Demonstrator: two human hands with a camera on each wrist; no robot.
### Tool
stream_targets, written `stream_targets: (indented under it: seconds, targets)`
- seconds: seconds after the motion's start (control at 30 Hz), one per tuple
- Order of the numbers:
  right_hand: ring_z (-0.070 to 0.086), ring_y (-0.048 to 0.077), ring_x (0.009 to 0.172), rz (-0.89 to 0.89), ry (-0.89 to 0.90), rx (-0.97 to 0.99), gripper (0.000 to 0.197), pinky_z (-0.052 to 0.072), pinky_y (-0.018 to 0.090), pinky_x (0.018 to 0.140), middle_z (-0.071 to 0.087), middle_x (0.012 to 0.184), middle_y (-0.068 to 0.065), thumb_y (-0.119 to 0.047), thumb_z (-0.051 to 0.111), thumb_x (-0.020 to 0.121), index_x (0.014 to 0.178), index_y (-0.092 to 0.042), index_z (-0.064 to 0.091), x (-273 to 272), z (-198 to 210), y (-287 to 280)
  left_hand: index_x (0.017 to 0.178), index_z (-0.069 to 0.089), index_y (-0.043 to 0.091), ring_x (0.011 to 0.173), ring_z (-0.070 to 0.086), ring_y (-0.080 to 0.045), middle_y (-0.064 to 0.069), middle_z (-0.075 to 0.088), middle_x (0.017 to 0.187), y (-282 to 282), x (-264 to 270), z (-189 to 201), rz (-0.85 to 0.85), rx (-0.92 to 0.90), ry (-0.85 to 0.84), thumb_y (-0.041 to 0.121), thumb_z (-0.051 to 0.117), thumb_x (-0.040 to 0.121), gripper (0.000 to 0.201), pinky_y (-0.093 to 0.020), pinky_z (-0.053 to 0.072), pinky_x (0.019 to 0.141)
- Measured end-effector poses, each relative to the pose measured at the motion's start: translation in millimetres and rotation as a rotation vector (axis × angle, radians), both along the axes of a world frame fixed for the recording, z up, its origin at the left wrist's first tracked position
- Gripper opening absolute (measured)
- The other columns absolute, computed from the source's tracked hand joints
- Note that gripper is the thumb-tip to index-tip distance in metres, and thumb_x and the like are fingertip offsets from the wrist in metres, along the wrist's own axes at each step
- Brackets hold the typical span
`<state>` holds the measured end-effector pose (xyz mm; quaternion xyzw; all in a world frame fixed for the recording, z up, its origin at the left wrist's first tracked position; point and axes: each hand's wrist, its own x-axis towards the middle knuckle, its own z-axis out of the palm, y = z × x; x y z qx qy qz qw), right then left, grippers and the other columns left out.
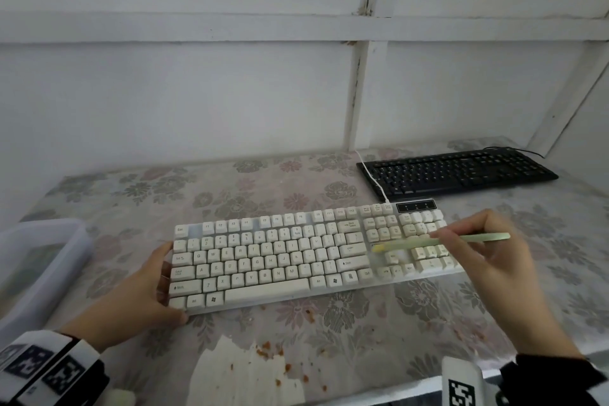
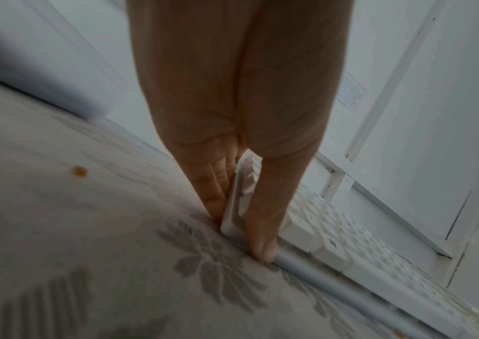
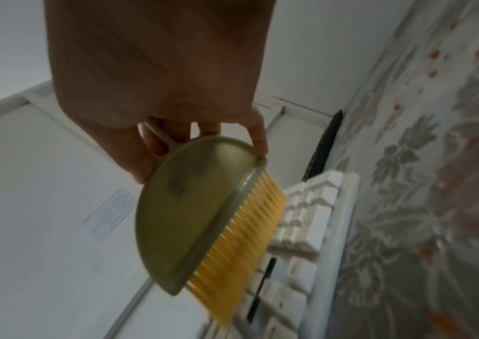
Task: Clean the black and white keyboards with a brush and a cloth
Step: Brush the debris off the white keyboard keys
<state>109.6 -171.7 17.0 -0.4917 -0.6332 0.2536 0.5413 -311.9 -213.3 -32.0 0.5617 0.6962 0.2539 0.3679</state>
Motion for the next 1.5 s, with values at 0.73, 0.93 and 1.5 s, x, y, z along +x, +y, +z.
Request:
stream_targets:
  seconds: [0.73,0.93,1.5]
  targets:
    - [0.057,0.011,0.075,-0.172,-0.147,0.031,0.021,0.04,0.01,0.062,0.063,0.084,-0.008,-0.012,0.066,0.086,0.074,-0.026,0.055,29.1,-7.7,7.9,0.119,0.02,0.063,0.109,0.06,-0.009,0.014,0.059,0.122,-1.9,-6.6,1.3,-0.055,0.008,0.025,0.028,0.084,0.041,0.107,-0.037,0.05,0.094]
    - [0.056,0.023,0.085,-0.505,-0.249,0.064,0.014,0.045,0.03,0.07,0.055,0.072,-0.009,-0.014,0.064,0.087,0.079,-0.019,0.053,10.7,0.5,1.3,0.122,0.02,0.06,0.112,0.057,-0.006,0.017,0.057,0.124,-2.2,-5.3,1.0,-0.077,0.028,0.05,0.032,0.081,0.038,0.107,-0.037,0.047,0.098]
    - [0.039,0.001,0.079,0.142,-0.373,0.263,0.011,0.051,0.039,0.069,0.056,0.082,-0.022,-0.041,0.052,0.076,0.081,-0.035,0.044,-251.8,-30.0,-83.7,0.095,0.043,0.052,0.08,0.041,0.038,0.039,0.059,0.081,-7.9,26.7,30.4,-0.027,0.206,-0.037,0.053,0.068,0.075,0.032,0.0,0.039,0.083]
